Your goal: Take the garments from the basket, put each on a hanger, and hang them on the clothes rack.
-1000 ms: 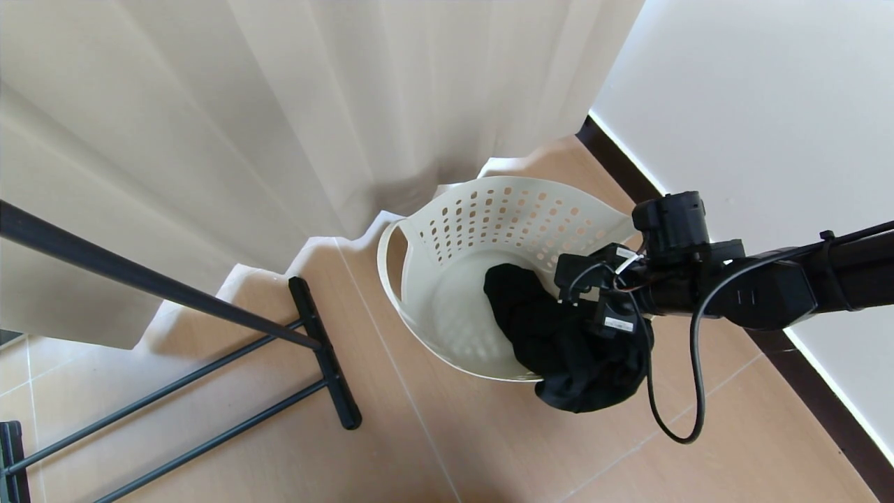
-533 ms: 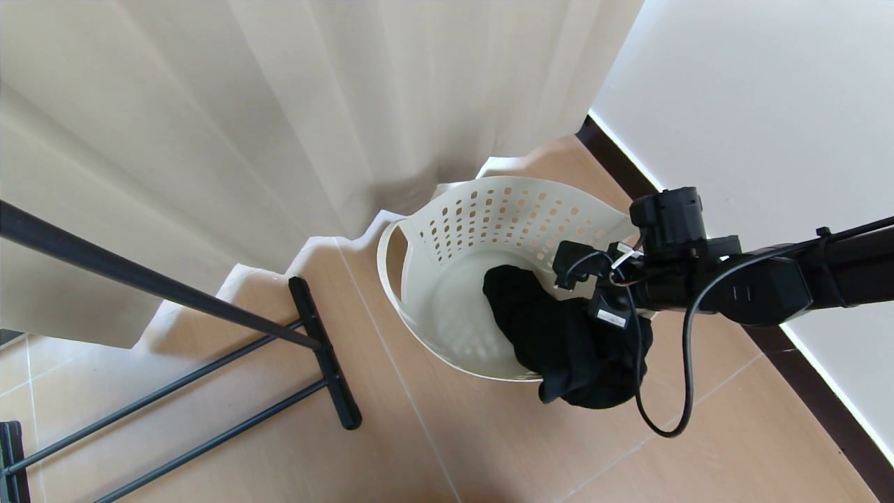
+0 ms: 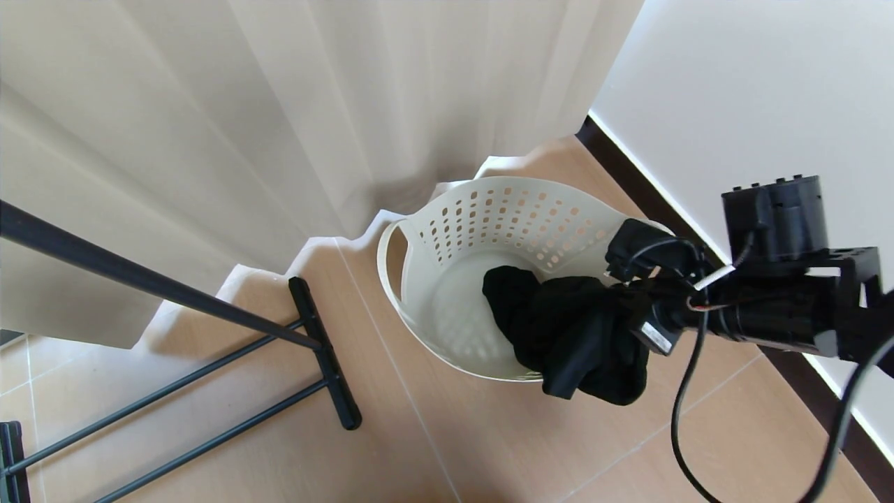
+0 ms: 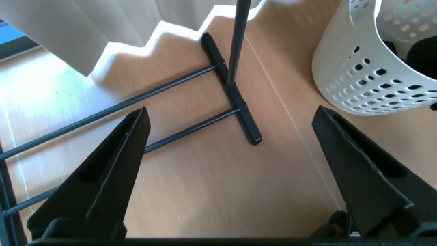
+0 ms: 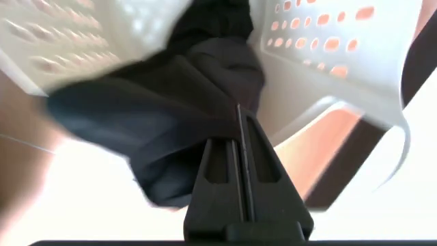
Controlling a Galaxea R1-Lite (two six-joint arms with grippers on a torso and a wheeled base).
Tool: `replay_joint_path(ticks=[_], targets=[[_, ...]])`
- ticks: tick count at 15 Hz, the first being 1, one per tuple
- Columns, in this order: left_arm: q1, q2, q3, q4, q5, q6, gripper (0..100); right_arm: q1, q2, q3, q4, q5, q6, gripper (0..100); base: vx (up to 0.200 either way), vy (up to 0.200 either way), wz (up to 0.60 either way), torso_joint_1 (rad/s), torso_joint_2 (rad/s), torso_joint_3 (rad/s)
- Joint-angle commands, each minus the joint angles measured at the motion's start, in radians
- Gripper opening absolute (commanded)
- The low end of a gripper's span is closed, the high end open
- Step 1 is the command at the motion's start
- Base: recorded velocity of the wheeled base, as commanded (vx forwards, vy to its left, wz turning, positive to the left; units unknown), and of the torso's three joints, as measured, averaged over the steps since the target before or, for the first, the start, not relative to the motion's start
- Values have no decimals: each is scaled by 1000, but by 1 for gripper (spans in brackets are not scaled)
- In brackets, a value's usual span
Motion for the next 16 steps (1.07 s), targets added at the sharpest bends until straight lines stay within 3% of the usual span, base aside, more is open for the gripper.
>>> replay_joint_path(ticks=[1, 5, 11, 16], targets=[[0, 0, 0, -1, 0, 0, 100, 105, -260, 167, -1, -1, 160, 0, 0, 0, 0, 0, 0, 0], [0, 0, 0, -1, 0, -1, 100, 220, -487, 328, -3, -1, 332, 0, 0, 0, 0, 0, 0, 0], [0, 0, -2, 1, -1, -1, 100, 215, -579, 359, -3, -1, 334, 0, 0, 0, 0, -2, 1, 10], [0, 0, -2, 1, -1, -1, 100, 197, -569, 362, -3, 1, 334, 0, 0, 0, 0, 0, 4, 175]])
